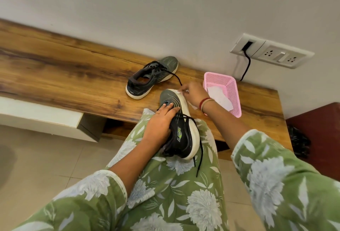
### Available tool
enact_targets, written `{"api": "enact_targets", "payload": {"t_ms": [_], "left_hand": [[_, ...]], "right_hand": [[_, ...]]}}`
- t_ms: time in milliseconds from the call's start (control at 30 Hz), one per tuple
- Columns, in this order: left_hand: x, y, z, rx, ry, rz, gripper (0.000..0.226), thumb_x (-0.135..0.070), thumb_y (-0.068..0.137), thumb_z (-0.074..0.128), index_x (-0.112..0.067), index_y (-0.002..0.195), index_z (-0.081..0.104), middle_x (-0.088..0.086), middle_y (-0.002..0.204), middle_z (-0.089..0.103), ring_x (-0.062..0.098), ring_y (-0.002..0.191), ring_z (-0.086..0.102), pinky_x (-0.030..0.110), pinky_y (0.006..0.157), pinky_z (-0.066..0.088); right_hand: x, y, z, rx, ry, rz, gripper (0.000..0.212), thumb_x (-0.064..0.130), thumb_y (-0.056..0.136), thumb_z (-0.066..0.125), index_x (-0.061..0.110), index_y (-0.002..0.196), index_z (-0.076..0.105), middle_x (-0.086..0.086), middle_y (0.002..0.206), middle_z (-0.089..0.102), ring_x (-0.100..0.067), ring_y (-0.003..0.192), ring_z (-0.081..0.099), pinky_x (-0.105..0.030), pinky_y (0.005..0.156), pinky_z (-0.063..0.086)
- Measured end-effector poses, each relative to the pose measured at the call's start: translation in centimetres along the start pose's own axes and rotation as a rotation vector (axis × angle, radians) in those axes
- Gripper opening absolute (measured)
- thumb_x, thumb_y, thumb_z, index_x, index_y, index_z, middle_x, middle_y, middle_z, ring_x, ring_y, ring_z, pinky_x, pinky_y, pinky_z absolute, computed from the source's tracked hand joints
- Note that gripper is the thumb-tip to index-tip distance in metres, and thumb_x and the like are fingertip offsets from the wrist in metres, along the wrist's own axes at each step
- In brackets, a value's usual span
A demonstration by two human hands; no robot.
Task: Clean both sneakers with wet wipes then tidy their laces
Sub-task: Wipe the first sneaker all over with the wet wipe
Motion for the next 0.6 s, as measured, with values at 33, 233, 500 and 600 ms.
{"api": "enact_targets", "payload": {"t_ms": [33,233,500,600], "left_hand": [[0.0,0.0,0.0,-0.001,-0.004,-0.004,0.054,-0.005,0.091,0.049,-0.020,0.143,0.040,0.006,0.153,0.033,0.025,0.143,0.023,0.033,0.112,0.024],[0.2,0.4,0.1,0.019,-0.084,-0.041,0.056,-0.002,0.087,0.048,-0.019,0.140,0.044,0.008,0.151,0.035,0.026,0.141,0.029,0.040,0.111,0.031],[0.1,-0.1,-0.1,-0.016,-0.114,-0.034,0.059,0.003,0.084,0.048,-0.018,0.138,0.047,0.009,0.149,0.038,0.027,0.139,0.032,0.045,0.107,0.036],[-0.1,-0.1,0.0,-0.004,-0.076,-0.025,0.057,0.002,0.086,0.048,-0.019,0.139,0.046,0.007,0.151,0.036,0.026,0.140,0.031,0.041,0.110,0.033]], "right_hand": [[-0.1,-0.4,0.5,0.001,-0.028,-0.010,0.025,0.010,0.093,0.051,0.017,0.108,0.070,-0.008,0.117,0.065,-0.025,0.107,0.059,-0.030,0.092,0.043],[-0.6,-5.7,0.8,-0.129,-0.025,-0.055,0.025,0.006,0.090,0.053,0.011,0.108,0.070,-0.010,0.104,0.063,-0.027,0.097,0.059,-0.033,0.087,0.043],[0.6,-12.7,-0.4,-0.052,0.117,-0.107,0.025,0.000,0.088,0.057,0.011,0.106,0.071,0.007,0.087,0.055,-0.012,0.082,0.054,-0.007,0.069,0.034],[1.1,-14.5,-0.7,0.010,0.078,-0.066,0.024,0.003,0.089,0.058,0.013,0.105,0.071,0.002,0.101,0.065,-0.012,0.094,0.058,-0.010,0.081,0.037]]}}
Point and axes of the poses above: each hand's wrist, its own y-axis towards the middle knuckle, its own z-axis out of the palm, x = y × z, the point moved 4 cm from there along y, towards the middle knuckle
